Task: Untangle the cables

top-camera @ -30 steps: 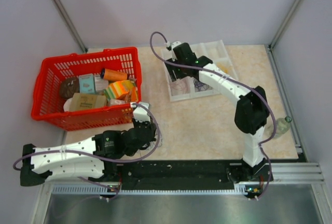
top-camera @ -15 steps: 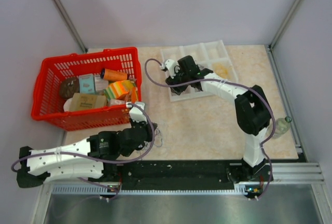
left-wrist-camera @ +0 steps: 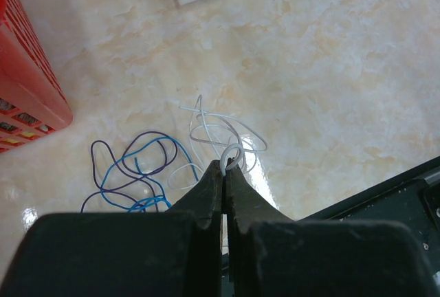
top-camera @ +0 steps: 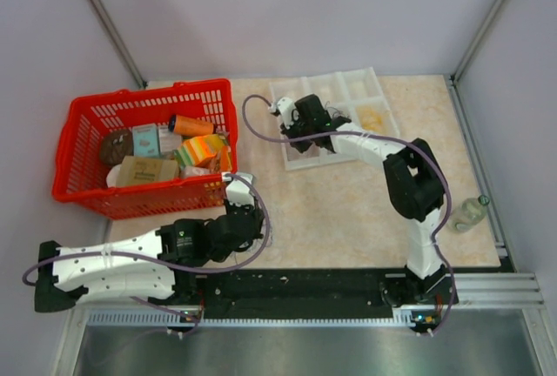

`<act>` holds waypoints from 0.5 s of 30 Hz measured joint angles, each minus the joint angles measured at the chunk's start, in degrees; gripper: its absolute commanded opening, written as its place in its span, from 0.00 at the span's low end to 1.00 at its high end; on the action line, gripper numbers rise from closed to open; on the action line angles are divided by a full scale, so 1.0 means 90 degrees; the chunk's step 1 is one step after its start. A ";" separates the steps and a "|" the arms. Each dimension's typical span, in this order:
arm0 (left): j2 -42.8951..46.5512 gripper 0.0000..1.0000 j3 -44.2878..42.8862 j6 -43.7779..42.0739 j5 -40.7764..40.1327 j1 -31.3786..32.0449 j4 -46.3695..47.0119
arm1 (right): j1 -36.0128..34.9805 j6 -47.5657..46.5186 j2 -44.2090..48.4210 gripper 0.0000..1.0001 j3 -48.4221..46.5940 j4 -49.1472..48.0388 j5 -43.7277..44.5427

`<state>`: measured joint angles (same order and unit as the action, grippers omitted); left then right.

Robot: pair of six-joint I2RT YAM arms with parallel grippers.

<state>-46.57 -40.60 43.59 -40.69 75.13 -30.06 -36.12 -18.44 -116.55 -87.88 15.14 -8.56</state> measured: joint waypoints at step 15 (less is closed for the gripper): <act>-0.0146 0.00 -0.0002 -0.0029 0.0087 0.0000 0.0058 | 0.0376 0.4121 0.0289 0.00 -0.0840 0.0894 0.1477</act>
<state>-47.88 -40.62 43.33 -39.90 75.13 -29.54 -32.73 18.65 -113.95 -95.44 23.18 4.73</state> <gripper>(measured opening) 0.012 0.006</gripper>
